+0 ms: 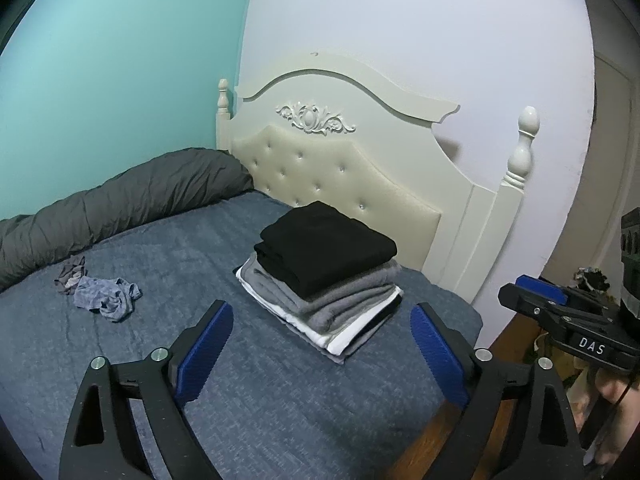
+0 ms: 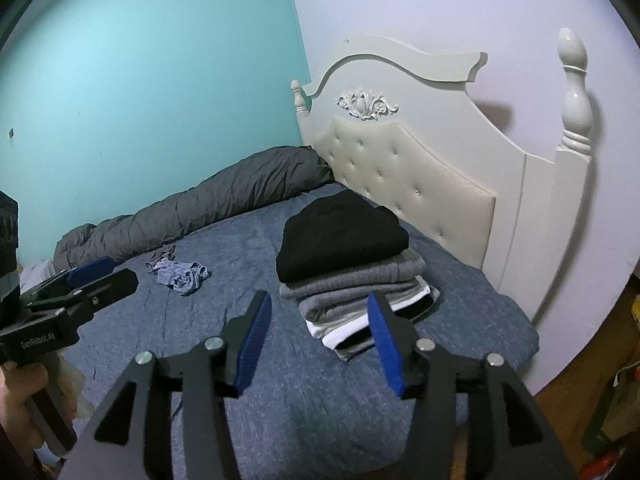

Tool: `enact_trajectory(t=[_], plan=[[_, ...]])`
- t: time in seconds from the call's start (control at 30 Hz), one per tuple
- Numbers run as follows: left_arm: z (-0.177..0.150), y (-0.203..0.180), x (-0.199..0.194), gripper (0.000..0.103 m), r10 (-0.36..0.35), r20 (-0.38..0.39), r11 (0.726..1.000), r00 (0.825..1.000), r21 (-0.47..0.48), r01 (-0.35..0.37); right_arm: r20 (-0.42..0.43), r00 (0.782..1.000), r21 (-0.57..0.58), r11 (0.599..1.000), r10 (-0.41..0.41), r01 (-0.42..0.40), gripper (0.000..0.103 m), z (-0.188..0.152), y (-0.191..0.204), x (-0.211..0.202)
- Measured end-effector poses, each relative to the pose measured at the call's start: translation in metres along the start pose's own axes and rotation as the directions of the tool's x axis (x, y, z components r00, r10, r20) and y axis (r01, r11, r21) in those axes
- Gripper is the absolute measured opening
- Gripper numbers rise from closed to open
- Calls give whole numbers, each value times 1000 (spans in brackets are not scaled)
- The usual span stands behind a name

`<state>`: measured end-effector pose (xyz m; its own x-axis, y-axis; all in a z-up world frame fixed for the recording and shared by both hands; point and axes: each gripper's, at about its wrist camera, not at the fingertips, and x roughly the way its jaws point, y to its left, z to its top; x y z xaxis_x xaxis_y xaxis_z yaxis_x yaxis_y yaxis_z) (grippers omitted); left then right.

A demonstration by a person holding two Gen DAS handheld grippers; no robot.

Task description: Fold clothes

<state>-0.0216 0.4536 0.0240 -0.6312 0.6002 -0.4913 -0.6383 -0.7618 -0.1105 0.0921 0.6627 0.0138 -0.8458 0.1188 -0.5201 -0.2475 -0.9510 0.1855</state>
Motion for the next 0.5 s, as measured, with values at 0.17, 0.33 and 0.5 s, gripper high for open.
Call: enact_trajectory(t=[0.17,0.33,0.5], plan=[[-12,3,-9,99,-9,-3,1000,1000,-7,9,3,1000,4,1000,-15,15,62,-14,8,-12],[-25,3,-15,103,-17,-7,1000,1000,-5,17,10,1000,27,1000,-15,15,75,-29,13,-22],[-34,2,-19,103,-17,-13,1000,1000,-1,17,14,999,24,999,-35,35,76,-40,18,-30]])
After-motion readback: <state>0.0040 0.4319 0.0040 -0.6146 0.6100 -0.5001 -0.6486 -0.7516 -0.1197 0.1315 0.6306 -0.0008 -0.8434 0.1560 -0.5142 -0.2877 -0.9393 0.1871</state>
